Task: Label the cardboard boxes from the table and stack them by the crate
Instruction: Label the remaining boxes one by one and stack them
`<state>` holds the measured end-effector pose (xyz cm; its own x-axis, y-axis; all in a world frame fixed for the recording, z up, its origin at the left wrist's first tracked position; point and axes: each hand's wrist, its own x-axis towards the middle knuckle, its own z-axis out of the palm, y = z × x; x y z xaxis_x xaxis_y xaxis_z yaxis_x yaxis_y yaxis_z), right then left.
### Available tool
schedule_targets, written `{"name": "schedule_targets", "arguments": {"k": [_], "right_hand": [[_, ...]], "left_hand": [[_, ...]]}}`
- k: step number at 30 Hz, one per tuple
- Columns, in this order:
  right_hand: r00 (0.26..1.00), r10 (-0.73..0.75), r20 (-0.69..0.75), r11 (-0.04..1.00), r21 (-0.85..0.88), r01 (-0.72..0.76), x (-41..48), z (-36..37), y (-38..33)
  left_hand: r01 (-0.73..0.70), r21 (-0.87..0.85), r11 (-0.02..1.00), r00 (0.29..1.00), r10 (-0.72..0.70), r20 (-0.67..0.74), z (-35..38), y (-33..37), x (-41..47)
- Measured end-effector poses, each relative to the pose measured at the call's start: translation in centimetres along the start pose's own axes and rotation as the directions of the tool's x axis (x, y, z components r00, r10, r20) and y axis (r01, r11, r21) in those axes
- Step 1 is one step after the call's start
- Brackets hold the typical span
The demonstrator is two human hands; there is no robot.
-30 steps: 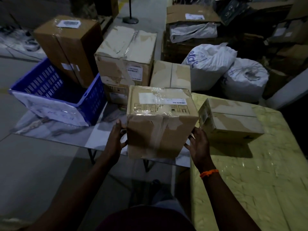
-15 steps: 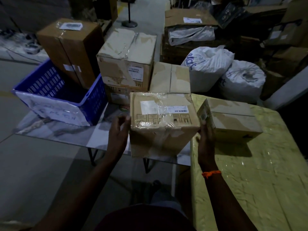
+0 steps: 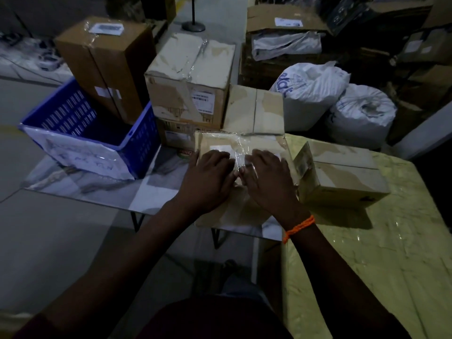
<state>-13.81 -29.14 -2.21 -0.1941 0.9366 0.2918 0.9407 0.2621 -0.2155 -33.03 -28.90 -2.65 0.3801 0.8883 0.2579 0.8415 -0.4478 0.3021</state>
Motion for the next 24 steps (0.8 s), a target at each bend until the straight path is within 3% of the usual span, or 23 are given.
{"name": "schedule_targets", "arguments": {"k": [3, 6, 11, 13, 20, 22, 24], "right_hand": [[0.998, -0.024, 0.05, 1.0, 0.019, 0.023, -0.1, -0.3, 0.4], [0.989, -0.141, 0.034, 0.987, 0.087, 0.137, -0.6, -0.8, 2.0], [0.967, -0.203, -0.154, 0.961, 0.157, 0.227, -3.4, -1.6, 4.4], [0.965, -0.202, -0.165, 0.961, 0.155, 0.228, -4.4, -1.4, 4.5], [0.981, -0.079, -0.174, 0.962, 0.244, 0.121, -3.4, -1.5, 4.3], [0.984, -0.018, -0.176, 0.968, 0.243, 0.061, -2.3, -2.0, 4.7], [0.979, 0.155, -0.13, 0.965, 0.234, -0.122, -1.1, -2.8, 5.1]], "left_hand": [[-0.024, 0.016, 1.0, 1.0, 0.024, 0.019, 0.0, 0.0, 0.0], [-0.084, -0.011, 0.996, 0.993, 0.085, 0.078, -0.5, -0.8, -0.4], [-0.304, -0.077, 0.95, 0.952, 0.3, -0.055, -1.2, -2.0, -2.7], [-0.315, -0.108, 0.943, 0.948, 0.308, -0.076, -0.9, -2.3, -3.5], [-0.208, -0.234, 0.95, 0.977, 0.191, -0.096, -1.2, -1.3, -2.8], [-0.121, -0.267, 0.956, 0.989, 0.091, -0.12, -1.3, -1.4, -2.1], [0.041, -0.288, 0.957, 0.989, -0.081, -0.127, -1.0, -2.3, -1.2]]}}
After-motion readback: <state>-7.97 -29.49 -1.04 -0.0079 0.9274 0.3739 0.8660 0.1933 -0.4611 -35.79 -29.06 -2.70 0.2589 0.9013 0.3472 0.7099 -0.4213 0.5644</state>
